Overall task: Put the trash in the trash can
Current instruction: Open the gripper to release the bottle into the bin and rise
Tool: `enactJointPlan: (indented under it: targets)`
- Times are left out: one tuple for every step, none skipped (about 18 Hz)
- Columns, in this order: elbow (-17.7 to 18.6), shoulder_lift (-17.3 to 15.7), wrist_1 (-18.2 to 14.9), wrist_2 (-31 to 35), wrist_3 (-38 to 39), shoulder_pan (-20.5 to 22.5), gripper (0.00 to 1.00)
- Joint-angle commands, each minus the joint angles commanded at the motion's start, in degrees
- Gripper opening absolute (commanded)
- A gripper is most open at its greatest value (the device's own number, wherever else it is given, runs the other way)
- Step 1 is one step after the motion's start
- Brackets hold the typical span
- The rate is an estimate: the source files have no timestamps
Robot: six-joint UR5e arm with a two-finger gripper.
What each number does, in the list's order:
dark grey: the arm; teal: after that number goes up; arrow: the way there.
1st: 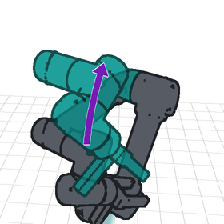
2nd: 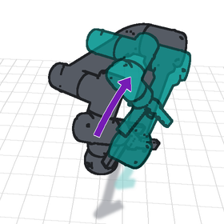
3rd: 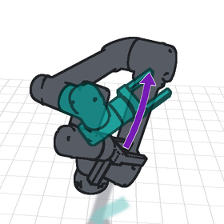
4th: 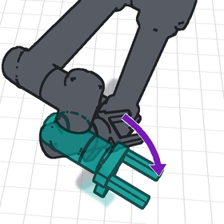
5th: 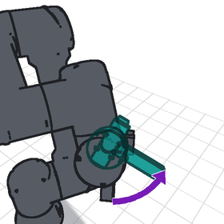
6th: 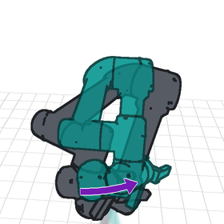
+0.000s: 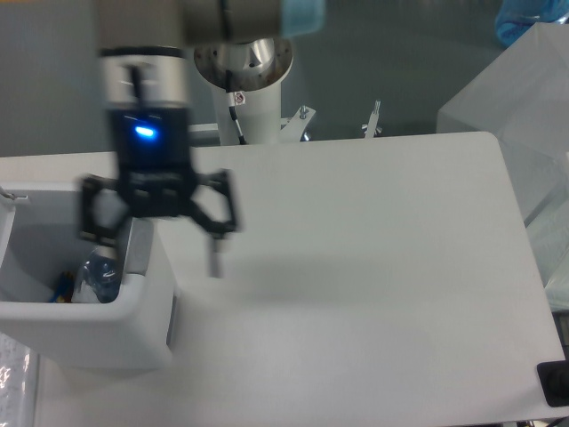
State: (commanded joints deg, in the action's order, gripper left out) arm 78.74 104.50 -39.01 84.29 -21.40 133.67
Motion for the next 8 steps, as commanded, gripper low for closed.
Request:
enactJointPlan:
  targets:
    - [0.6,-0.2,-1.5,0.0,-4.3,1.6,1.00]
    - [0.8,-0.4,-2.6,-0.2,-7.9,3.3,1.00]
    - [0.7,-0.5,-3.2,-0.3,-10.7,4.4,1.00]
    - [0.3,-0.5,-3.5,-0.4,-13.2,4.8,1.00]
    - [0.3,-0.6,-3.7,-0.6,-14.9,5.7,1.00]
    - [0.3,-0.8,-4.5,-0.9,-15.9,6.9,1.00]
    - [0.4,-1.1,-5.8,-1.6,-16.4,7.7,1.00]
    - [0.6,-1.8,-7.0,-2.0,-17.0,8.3,1.00]
